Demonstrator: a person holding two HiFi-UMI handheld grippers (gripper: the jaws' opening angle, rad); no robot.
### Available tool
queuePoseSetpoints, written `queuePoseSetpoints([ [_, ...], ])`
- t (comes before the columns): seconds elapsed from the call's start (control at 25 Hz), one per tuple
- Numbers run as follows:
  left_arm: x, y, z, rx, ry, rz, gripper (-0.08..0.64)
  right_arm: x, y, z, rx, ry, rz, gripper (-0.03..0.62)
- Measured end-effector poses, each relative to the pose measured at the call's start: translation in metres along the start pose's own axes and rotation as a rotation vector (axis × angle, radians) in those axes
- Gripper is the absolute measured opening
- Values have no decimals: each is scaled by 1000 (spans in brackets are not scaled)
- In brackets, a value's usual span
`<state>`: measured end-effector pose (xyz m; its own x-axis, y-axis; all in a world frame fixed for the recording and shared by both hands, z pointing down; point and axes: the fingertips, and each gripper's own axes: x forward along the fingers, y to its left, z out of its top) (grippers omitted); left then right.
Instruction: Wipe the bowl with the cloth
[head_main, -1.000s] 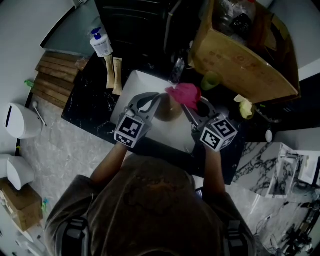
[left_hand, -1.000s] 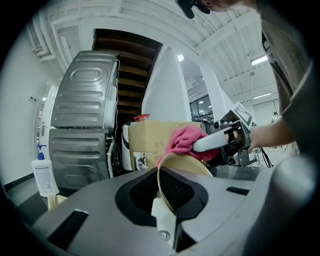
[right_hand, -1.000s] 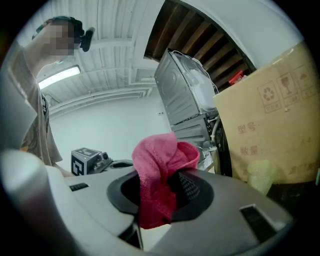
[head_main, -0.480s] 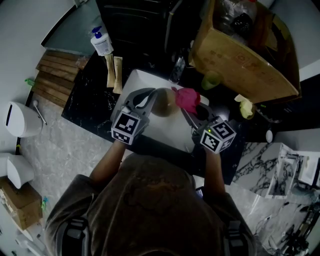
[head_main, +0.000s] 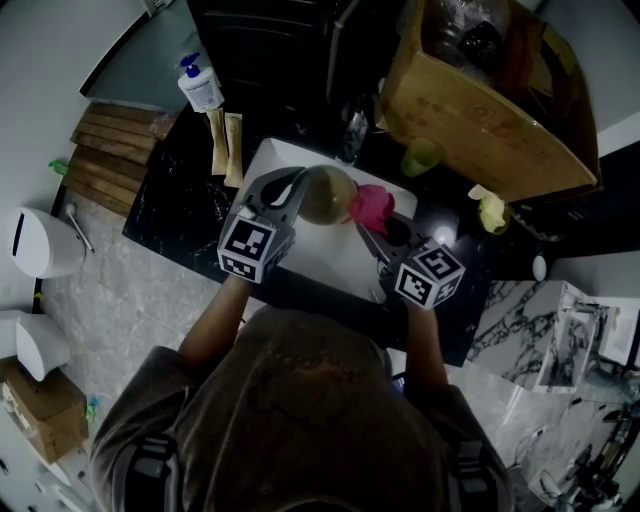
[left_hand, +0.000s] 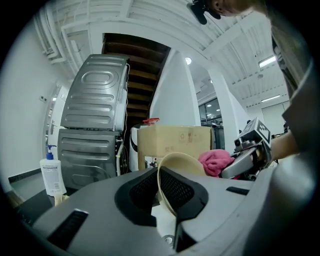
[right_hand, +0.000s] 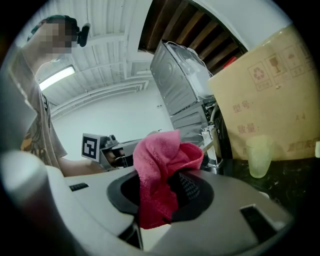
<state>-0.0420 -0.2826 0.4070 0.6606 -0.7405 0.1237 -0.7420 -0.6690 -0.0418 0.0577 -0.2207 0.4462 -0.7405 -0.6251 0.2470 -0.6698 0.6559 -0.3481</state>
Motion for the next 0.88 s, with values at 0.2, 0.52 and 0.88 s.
queuePoseSetpoints([
  [0.2,2,4,2,-11,-5,6,29,2,3,-9,16,13,4,110],
  [0.52,5,9,3,-41,-13,17,29,7,14,-21,36,32,21,110],
  [0.88,9,10,2,-99,-16,29,28,20,30,-36,37,72,58,110],
])
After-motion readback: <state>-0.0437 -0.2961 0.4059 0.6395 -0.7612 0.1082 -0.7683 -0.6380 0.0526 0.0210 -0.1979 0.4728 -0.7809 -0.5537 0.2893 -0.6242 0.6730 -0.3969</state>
